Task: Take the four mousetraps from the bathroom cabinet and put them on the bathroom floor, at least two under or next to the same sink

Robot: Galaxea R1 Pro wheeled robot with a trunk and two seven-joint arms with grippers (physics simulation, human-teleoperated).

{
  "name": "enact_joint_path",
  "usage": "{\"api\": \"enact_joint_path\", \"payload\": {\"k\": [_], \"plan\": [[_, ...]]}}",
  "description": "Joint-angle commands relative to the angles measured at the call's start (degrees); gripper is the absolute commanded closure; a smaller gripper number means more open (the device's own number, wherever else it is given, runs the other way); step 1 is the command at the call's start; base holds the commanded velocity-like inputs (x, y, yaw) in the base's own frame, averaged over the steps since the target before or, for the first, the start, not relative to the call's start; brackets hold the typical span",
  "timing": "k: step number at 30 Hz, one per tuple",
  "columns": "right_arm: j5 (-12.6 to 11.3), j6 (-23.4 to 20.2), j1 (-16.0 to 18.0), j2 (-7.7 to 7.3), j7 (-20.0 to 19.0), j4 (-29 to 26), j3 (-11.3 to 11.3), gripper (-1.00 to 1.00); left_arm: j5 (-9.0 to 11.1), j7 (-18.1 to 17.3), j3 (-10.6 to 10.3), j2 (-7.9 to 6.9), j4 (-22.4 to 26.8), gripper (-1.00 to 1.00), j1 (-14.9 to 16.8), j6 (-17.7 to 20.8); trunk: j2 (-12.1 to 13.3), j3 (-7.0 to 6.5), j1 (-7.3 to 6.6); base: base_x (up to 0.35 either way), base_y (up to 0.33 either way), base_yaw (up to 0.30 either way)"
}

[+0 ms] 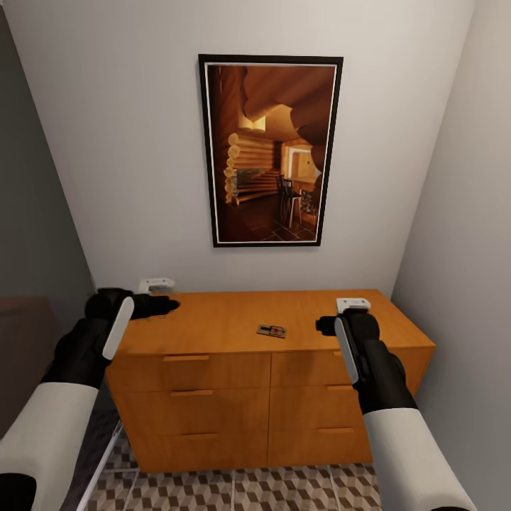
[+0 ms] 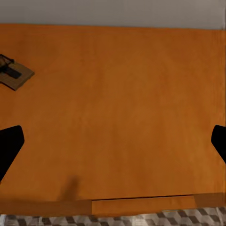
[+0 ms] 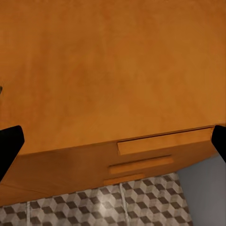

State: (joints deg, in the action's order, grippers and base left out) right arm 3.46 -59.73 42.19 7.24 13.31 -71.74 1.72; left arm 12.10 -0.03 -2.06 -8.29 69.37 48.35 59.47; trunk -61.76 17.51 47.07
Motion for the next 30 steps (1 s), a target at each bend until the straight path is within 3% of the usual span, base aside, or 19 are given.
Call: {"api": "enact_joint_path", "payload": {"k": [1,5,12,19,30], "plan": [[0.14,-0.27,0.06,0.07,-0.36,-0.35,0.09,-1.0,0.89,-0.03,-0.04,-0.27,0.78,-1.0,0.09,0.3,-0.05,0.08,0.01,0.0,0.0,0.0],[-1.07,-0.27,0.08,0.08,-1.41,-1.76,0.06,-1.0,3.49,-0.1,0.02,-0.95,2.43,-1.0,0.19,0.53,-0.05,0.08,0.01,0.0,0.0,0.0],[-2.58,-0.27,0.09,-0.05,-2.45,-3.38,-0.02,-1.0,5.15,-0.13,-0.01,-1.36,3.1,-1.0,0.24,0.53,-0.05,0.08,0.01,0.0,0.0,0.0],[-3.05,-0.27,0.09,-0.15,-2.7,-3.89,-0.11,-1.0,5.25,-0.09,-0.15,-1.35,2.33,-1.0,0.25,0.53,-0.05,0.08,0.01,0.087,0.0,0.0],[-2.71,-0.27,0.09,-0.06,-2.69,-4.01,-0.18,-1.0,5.02,-0.11,-0.25,-1.33,2.08,-1.0,0.25,0.53,-0.05,0.08,0.01,0.275,0.0,0.0]]}}
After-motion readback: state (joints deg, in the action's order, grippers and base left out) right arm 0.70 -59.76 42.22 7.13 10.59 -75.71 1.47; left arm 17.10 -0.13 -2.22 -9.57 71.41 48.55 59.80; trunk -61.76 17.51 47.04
